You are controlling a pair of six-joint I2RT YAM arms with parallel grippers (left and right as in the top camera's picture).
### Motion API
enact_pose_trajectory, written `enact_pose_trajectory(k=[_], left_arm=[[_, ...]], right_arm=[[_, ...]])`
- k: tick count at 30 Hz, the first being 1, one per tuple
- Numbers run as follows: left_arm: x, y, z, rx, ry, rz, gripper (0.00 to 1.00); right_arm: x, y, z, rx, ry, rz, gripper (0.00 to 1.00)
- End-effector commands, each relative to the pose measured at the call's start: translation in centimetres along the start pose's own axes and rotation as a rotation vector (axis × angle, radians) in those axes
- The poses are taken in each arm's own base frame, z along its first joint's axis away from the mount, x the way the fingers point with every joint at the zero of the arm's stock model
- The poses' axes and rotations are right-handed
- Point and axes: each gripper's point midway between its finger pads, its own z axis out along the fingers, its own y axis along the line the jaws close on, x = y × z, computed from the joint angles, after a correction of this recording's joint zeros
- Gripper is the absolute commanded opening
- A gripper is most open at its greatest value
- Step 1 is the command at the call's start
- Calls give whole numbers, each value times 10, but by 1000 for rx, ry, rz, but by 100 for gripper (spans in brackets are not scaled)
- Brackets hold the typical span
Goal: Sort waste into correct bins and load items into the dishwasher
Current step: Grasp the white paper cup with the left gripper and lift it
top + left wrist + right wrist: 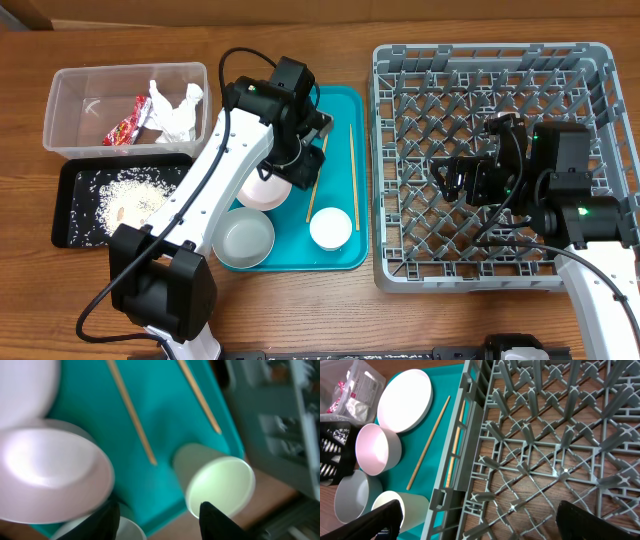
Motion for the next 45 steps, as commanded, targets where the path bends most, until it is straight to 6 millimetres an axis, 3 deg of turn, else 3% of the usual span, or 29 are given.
enact_pose_trajectory(k=[1, 9, 13, 19, 28, 30, 36, 41, 45], left_arm=[[10, -41, 2, 205, 34, 99, 54], [36, -51, 42, 194, 127, 128, 56], [46, -33, 61, 91, 160, 64, 56], [44, -25, 66, 46, 154, 50, 41], [47, -30, 80, 48, 149, 55, 36], [48, -30, 81, 48, 150, 57, 33], [46, -31, 82, 47, 143, 43, 6], [44, -31, 76, 71, 136, 29, 4], [24, -34, 48, 201, 64, -3, 4]], right_arm=[[-10, 3, -6, -2, -29, -11, 100], [-10, 3, -6, -2, -28, -10, 100], [-10, 3, -6, -3, -27, -10, 100], [-10, 3, -6, -3, -27, -10, 100], [-9, 3, -6, -2, -24, -9, 100], [-9, 3, -6, -2, -25, -9, 100], [-9, 3, -6, -2, -24, -9, 100], [-9, 5, -6, -13, -24, -5, 100], [-12, 19, -7, -96, -35, -15, 100]])
